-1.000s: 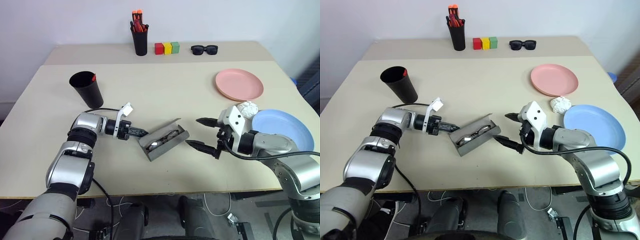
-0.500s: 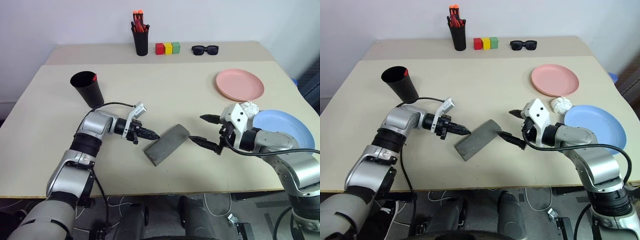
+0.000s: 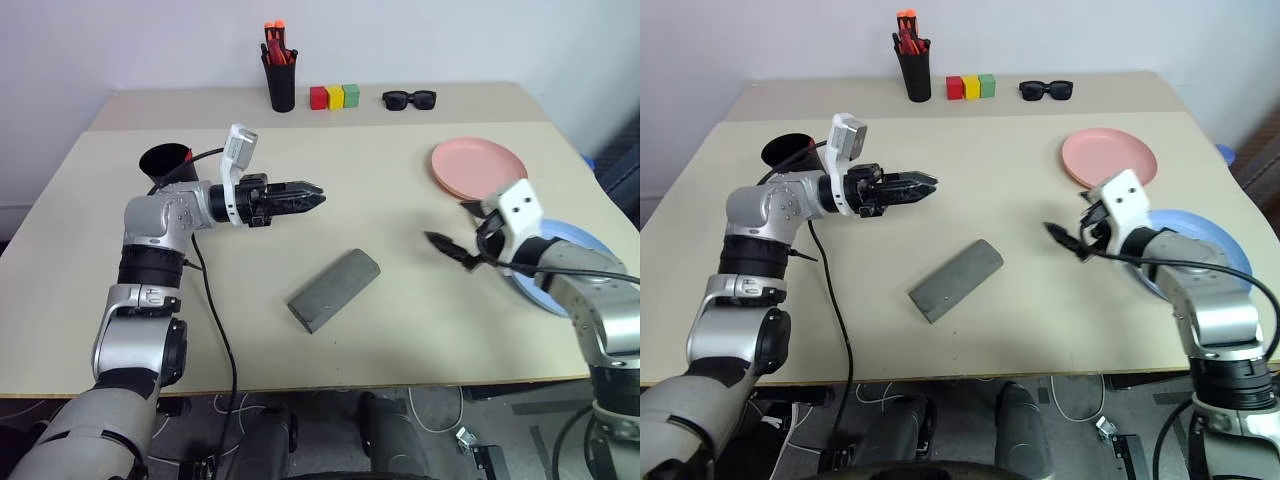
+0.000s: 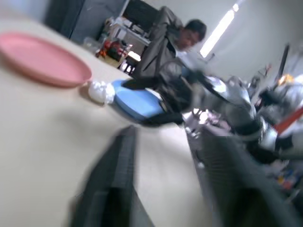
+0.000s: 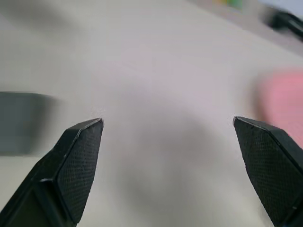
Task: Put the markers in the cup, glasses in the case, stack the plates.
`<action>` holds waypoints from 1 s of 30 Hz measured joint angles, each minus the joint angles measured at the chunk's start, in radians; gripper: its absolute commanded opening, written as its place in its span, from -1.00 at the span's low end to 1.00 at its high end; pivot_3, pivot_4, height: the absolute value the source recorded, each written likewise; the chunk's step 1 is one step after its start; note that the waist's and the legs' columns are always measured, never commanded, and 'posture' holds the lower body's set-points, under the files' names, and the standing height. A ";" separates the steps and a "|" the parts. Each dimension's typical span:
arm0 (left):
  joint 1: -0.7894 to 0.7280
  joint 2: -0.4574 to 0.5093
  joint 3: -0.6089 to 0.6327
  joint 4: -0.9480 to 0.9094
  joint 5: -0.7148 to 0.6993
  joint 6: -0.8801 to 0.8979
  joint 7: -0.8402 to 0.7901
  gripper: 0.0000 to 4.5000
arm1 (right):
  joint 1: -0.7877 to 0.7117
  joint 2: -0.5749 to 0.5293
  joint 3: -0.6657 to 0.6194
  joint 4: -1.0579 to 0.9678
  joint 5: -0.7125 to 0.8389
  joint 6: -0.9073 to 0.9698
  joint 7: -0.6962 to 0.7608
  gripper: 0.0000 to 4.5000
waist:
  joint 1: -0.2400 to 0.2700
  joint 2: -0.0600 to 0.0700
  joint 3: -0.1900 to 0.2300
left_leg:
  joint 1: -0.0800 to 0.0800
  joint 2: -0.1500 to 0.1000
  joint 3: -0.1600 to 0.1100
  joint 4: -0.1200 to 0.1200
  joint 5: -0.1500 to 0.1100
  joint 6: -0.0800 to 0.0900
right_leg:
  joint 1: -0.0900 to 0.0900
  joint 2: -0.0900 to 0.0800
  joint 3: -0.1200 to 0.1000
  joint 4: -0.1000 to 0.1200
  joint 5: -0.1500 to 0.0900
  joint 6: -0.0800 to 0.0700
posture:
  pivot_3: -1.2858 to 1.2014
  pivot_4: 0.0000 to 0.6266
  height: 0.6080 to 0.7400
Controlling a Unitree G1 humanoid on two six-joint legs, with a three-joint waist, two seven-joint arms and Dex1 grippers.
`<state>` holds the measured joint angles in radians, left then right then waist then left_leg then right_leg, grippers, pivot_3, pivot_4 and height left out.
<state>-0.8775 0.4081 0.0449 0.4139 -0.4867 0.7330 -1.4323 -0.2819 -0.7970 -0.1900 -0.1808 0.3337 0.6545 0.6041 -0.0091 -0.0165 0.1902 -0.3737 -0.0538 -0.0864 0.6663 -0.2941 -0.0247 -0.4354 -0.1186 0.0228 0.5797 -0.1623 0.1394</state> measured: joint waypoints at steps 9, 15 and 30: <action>0.083 0.013 -0.071 -0.113 0.005 -0.172 -0.053 0.96 | 0.067 -0.042 -0.142 0.014 -0.003 0.284 -0.101 1.00 | -0.004 0.000 0.000 | 0.001 0.000 0.001 0.000 0.000 0.000 | 0.001 0.000 0.001 0.000 0.000 0.000 | 0.03 -0.52 1.00; 0.117 0.020 -0.070 -0.116 0.016 -0.325 -0.077 0.99 | 0.184 -0.019 -0.100 -0.074 -0.023 0.392 -0.163 0.88 | -0.001 0.000 0.000 | 0.001 0.000 0.001 0.002 0.000 0.000 | 0.003 0.000 0.001 -0.002 0.000 0.000 | 0.03 -0.52 1.00; 0.116 0.026 -0.069 -0.105 0.018 -0.345 -0.024 1.00 | 0.052 -0.099 -0.057 0.081 -0.116 0.372 -0.202 -0.96 | -0.001 -0.001 -0.001 | 0.002 0.000 0.001 0.002 0.000 0.000 | 0.005 0.000 0.001 -0.002 0.000 0.000 | 0.03 -0.52 1.00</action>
<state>-0.7610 0.4340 -0.0240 0.3094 -0.4684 0.3879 -1.4564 -0.2301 -0.8956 -0.2467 -0.0996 0.2177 1.0269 0.4019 -0.0102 -0.0175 0.1895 -0.3713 -0.0540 -0.0856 0.6685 -0.2942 -0.0244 -0.4305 -0.1190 0.0237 0.5776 -0.1624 0.1398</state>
